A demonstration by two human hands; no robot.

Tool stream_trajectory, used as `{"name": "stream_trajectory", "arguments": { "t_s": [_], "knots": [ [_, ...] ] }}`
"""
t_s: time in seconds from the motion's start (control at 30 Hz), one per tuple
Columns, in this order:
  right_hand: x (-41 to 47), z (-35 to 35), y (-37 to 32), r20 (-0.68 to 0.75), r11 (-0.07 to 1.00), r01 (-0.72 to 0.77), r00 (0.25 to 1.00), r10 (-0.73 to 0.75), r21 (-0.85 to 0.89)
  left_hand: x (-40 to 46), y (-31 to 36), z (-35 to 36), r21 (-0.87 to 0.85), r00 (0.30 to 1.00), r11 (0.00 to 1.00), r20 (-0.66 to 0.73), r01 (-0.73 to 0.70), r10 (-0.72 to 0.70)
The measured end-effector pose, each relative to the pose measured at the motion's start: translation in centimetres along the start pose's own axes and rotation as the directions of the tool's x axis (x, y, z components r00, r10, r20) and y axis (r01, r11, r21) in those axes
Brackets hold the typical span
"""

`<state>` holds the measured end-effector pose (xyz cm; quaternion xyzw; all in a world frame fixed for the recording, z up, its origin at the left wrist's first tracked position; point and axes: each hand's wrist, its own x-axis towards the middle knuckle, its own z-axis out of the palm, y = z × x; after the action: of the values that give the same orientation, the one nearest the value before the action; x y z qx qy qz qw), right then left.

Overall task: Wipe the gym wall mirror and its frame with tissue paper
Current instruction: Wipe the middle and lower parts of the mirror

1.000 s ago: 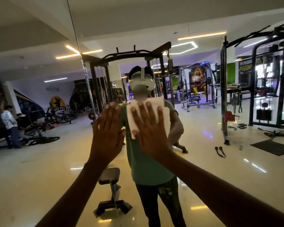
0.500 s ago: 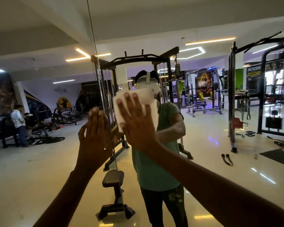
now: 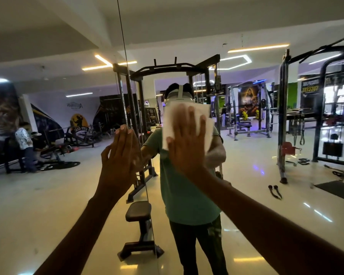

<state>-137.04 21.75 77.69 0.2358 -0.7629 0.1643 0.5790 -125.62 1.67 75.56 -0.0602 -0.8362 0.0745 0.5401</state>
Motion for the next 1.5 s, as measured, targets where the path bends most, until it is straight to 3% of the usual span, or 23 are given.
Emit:
{"name": "stream_trajectory", "arguments": {
  "t_s": [0.1, 0.27, 0.4, 0.53, 0.67, 0.7, 0.77, 0.83, 0.87, 0.93, 1.0, 1.13, 1.3, 1.37, 1.5],
  "knots": [
    [-2.9, 1.7, -4.5, 0.075, 0.965, 0.260, 0.963, -0.260, 0.016, 0.1, -0.7, -0.9, -0.094, 1.000, 0.996, -0.023, 0.001, -0.003],
    [-9.9, 2.8, -3.0, 0.183, 0.908, 0.417, 0.890, -0.418, 0.045, 1.3, 0.4, -1.7, -0.044, 0.989, 0.997, -0.128, 0.069, -0.074],
    [-13.0, 1.7, 3.4, 0.160, 0.947, 0.318, 0.933, -0.322, 0.048, 2.7, 3.8, 0.1, -0.064, 0.997, 0.998, -0.077, 0.012, -0.017],
    [-11.6, -0.8, 9.8, 0.061, 0.998, 0.062, 0.996, -0.062, 0.012, 2.7, 6.2, 2.5, 0.045, 0.997, 0.998, 0.061, 0.039, -0.042],
    [-7.3, -1.7, 10.5, -0.035, 0.970, -0.241, 0.970, 0.241, 0.001, 2.2, 7.2, 3.4, 0.131, 0.998, 0.990, 0.011, 0.060, -0.062],
    [-6.9, -1.5, 9.3, -0.031, 0.976, -0.218, 0.976, 0.218, -0.004, 2.3, 7.8, 3.6, 0.123, 0.997, 0.990, -0.004, 0.076, -0.076],
    [-7.7, -0.5, 6.6, 0.046, 1.000, 0.020, 0.999, -0.020, -0.005, 2.7, 9.0, 4.1, 0.070, 0.992, 0.989, -0.030, 0.128, -0.126],
    [-9.2, 0.2, 5.7, 0.120, 0.968, 0.249, 0.960, -0.251, 0.032, 3.2, 9.9, 4.6, 0.035, 0.981, 0.982, -0.065, 0.184, -0.182],
    [-9.7, 0.2, 6.5, 0.115, 0.956, 0.291, 0.949, -0.293, 0.034, 3.3, 10.2, 4.9, 0.028, 0.976, 0.978, -0.082, 0.206, -0.203],
    [-10.5, -0.4, 10.0, 0.072, 0.973, 0.231, 0.970, -0.232, 0.029, 3.4, 11.1, 5.3, 0.038, 0.975, 0.978, -0.090, 0.206, -0.202],
    [-11.6, -1.7, 14.8, 0.033, 0.998, 0.066, 0.997, -0.066, -0.002, 3.5, 12.9, 6.0, 0.057, 0.985, 0.985, -0.060, 0.163, -0.160],
    [-12.4, -4.2, 23.4, -0.036, 0.985, -0.165, 0.986, 0.163, -0.057, 4.2, 18.2, 7.7, 0.028, 0.992, 0.992, 0.017, 0.124, -0.124],
    [-10.9, -4.5, 23.5, -0.063, 0.954, -0.297, 0.953, 0.295, -0.028, 4.9, 25.7, 9.7, -0.084, 0.998, 0.996, 0.052, 0.031, -0.027],
    [-11.2, -4.0, 22.4, -0.050, 0.965, -0.263, 0.964, 0.261, -0.021, 4.8, 26.0, 10.4, -0.037, 0.997, 0.999, 0.062, 0.041, -0.038],
    [-12.1, -4.8, 26.2, 0.062, 0.993, 0.107, 0.993, -0.104, -0.042, 4.4, 24.8, 11.1, -0.007, 0.997, 1.000, 0.071, 0.014, -0.014]
  ]
}}
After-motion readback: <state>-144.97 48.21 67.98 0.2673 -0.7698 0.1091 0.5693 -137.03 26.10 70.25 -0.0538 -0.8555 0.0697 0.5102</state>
